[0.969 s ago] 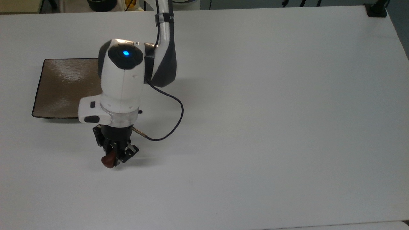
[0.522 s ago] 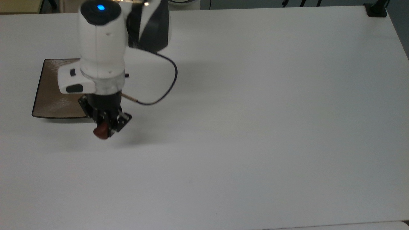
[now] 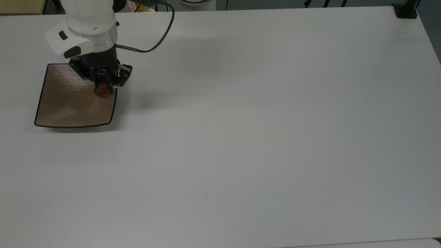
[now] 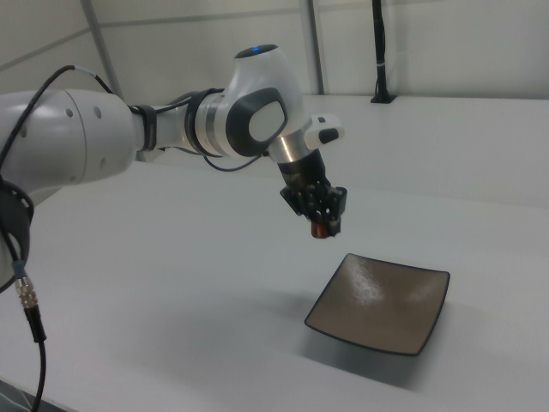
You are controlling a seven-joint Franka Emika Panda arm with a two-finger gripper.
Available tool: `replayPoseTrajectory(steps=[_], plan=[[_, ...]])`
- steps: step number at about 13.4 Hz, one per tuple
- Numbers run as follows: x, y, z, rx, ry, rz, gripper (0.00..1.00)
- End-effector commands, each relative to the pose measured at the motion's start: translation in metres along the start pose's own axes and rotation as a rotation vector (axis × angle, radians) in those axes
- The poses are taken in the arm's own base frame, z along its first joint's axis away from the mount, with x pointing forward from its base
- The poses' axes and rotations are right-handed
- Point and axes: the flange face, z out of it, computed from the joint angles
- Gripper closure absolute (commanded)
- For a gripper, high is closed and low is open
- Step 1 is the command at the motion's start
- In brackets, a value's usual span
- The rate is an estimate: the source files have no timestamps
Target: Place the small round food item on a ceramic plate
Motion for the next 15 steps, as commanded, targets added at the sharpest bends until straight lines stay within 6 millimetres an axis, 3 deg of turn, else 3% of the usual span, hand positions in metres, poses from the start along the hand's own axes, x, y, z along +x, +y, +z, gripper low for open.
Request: replayPoseTrajectory(steps=[1,2,3,8,10,12,13,14,15], plan=[[-0.020,0.031,0.006,-0.013,-0.007,-0.072,0.50],[-0.017,0.038,0.011,-0.020,0.026,-0.075,0.18],[-0.014,0.044,0.017,-0.023,0.038,-0.067,0.00],[-0.015,0.044,0.016,-0.023,0.036,-0.068,0.00],[-0.017,0.045,0.007,-0.020,0.034,-0.052,0.00],[-0.030,0.040,-0.011,0.005,-0.042,-0.047,0.00],[-0.038,0.036,-0.029,0.013,-0.057,-0.049,0.00],[-0.046,0.024,-0.045,0.054,-0.078,-0.045,0.00],[-0.052,-0.003,-0.061,0.117,-0.099,-0.049,0.00]])
